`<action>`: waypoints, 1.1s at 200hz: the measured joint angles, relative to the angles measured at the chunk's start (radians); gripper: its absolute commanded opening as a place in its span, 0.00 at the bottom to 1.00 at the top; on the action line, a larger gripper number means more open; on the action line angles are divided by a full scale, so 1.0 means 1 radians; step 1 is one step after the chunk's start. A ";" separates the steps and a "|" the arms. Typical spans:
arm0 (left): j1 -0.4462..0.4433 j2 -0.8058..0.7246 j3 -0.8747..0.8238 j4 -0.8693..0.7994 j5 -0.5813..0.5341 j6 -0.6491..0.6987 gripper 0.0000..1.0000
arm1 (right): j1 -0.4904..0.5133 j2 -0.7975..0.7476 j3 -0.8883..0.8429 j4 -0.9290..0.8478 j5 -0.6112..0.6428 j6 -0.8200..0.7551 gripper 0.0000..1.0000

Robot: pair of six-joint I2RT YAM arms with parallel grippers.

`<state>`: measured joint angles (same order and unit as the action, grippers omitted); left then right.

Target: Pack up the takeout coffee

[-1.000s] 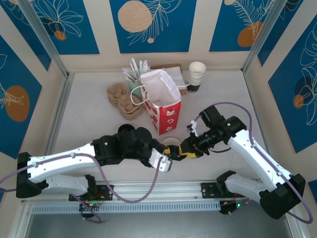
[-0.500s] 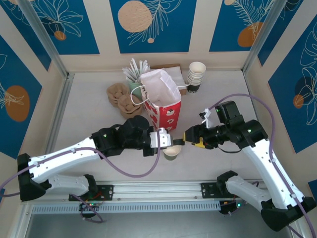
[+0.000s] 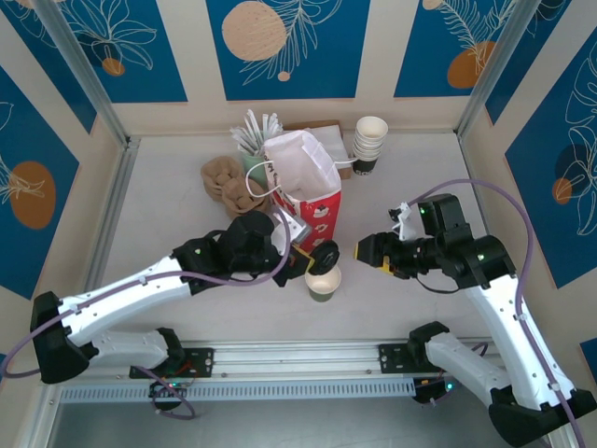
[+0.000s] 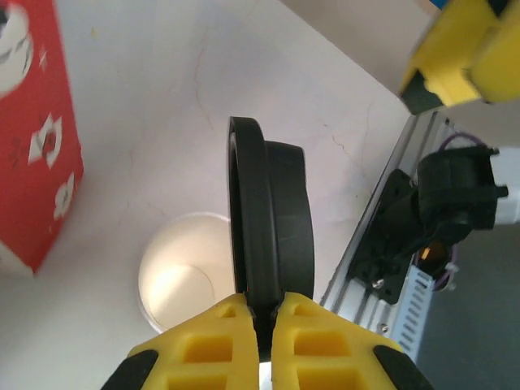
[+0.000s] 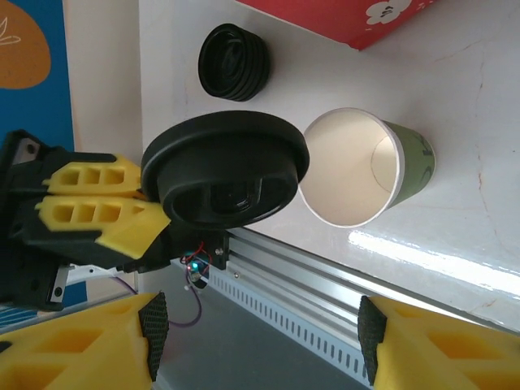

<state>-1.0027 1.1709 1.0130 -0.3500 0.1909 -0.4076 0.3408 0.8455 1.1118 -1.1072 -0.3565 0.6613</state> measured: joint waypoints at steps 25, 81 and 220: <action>0.029 -0.026 -0.114 0.078 0.048 -0.188 0.06 | -0.012 -0.008 -0.054 0.035 -0.024 0.013 0.65; 0.061 -0.033 -0.254 0.259 0.146 -0.436 0.05 | -0.014 -0.011 -0.210 0.141 -0.062 0.041 0.63; 0.120 0.074 -0.336 0.484 0.247 -0.613 0.16 | -0.024 0.039 -0.413 0.428 -0.131 0.095 0.64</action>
<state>-0.8829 1.2453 0.6769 0.1341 0.4381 -1.0206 0.3172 0.8845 0.6987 -0.6792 -0.4873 0.7567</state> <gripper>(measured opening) 0.114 0.637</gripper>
